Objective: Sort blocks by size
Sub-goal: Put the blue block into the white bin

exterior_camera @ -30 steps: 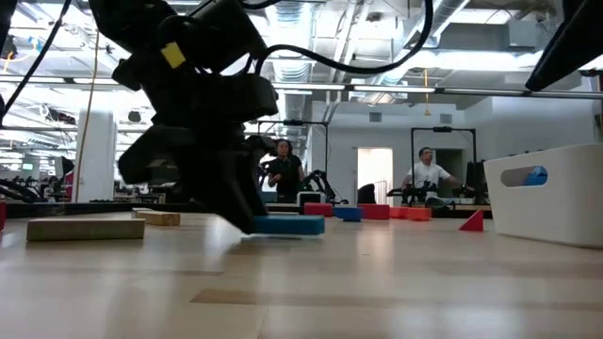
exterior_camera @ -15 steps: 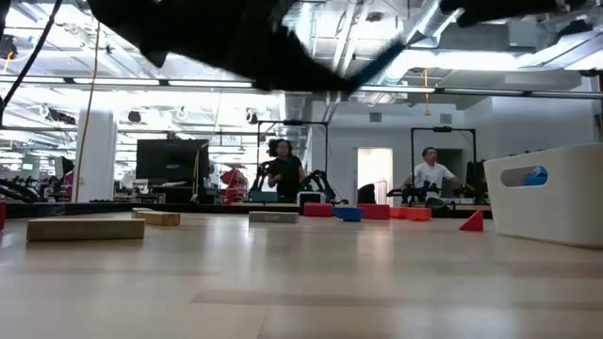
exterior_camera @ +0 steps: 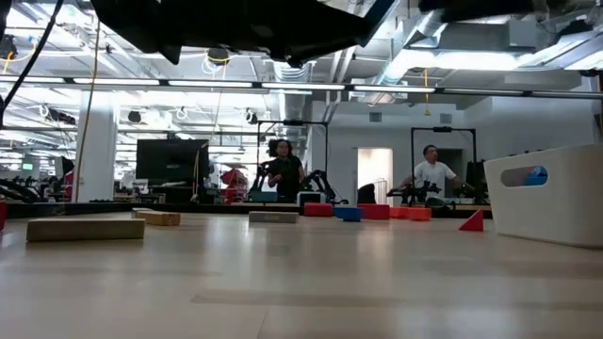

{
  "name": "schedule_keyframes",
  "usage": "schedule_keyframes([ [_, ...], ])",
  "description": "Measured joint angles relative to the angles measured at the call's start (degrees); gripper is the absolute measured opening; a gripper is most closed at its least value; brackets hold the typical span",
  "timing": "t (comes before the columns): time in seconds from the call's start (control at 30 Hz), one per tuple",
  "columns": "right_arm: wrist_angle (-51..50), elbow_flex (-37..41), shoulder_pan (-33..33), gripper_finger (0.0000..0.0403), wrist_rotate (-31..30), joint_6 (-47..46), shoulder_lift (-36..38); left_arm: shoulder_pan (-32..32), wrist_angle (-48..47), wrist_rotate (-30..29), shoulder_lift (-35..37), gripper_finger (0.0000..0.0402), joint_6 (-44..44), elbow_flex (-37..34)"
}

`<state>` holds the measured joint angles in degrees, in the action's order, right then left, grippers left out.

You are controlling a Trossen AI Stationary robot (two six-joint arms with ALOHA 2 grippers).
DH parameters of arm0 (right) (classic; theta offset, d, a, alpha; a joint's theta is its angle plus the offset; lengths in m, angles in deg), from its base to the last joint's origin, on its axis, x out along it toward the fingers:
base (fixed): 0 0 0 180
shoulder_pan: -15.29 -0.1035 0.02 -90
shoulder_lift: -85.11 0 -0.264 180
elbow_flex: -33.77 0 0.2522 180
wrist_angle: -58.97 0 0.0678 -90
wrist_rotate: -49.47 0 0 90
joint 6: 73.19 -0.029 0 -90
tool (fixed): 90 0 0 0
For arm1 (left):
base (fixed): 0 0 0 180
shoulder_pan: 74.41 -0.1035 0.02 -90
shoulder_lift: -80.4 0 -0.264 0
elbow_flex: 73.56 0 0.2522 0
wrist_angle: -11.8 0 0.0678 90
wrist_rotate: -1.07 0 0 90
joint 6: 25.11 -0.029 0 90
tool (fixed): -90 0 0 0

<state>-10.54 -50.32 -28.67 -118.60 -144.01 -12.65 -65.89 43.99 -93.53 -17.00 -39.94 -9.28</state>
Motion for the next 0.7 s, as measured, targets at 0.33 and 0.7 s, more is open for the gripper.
schedule_keyframes([
  [0.33,27.07,1.11,7.49,0.0281,27.43,31.47,0.0,0.75,-30.27,-3.3,11.01,0.0099,-1.02,0.07],
  [0.7,40.64,1.63,20.66,0.0281,31.92,58.95,0.0,1.05,-23.68,-8.64,28.0,0.0097,0.67,-16.01],
])
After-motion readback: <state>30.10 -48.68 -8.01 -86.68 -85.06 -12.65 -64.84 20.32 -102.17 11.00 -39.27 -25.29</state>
